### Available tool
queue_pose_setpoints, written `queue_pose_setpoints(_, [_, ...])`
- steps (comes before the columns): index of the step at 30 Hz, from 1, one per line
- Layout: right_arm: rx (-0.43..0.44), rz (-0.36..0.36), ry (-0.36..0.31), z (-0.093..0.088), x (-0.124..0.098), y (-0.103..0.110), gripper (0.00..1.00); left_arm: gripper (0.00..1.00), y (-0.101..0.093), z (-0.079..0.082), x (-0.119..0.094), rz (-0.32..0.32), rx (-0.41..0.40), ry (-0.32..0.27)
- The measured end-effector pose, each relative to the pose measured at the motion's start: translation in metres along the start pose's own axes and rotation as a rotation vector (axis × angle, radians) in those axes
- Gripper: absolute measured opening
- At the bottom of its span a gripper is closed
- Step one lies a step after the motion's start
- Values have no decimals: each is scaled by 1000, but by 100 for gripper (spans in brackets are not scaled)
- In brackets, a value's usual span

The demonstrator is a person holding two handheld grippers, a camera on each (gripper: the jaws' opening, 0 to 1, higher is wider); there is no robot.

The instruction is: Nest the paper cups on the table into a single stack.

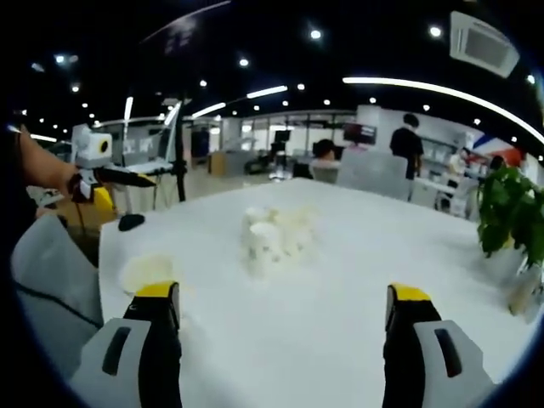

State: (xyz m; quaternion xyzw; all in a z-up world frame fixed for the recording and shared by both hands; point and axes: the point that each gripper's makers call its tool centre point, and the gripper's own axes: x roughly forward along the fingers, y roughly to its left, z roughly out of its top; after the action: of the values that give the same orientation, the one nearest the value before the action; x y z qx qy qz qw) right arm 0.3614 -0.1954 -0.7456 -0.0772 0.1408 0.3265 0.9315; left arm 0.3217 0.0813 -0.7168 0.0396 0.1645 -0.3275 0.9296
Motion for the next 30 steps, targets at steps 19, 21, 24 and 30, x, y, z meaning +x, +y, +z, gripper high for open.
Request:
queue_pose_setpoints(19, [-9, 75, 19, -5, 56, 17, 92, 98, -3, -4, 9, -3, -19, -10])
queue_pose_setpoints(21, [3, 79, 28, -10, 62, 18, 90, 98, -3, -4, 10, -4, -25, -7])
queue_pose_setpoints(24, [15, 83, 39, -14, 70, 18, 88, 98, -6, -4, 12, -6, -30, -8])
queue_pose_setpoints(30, [57, 76, 25, -11, 86, 14, 86, 98, -8, -9, 14, -15, -26, 5])
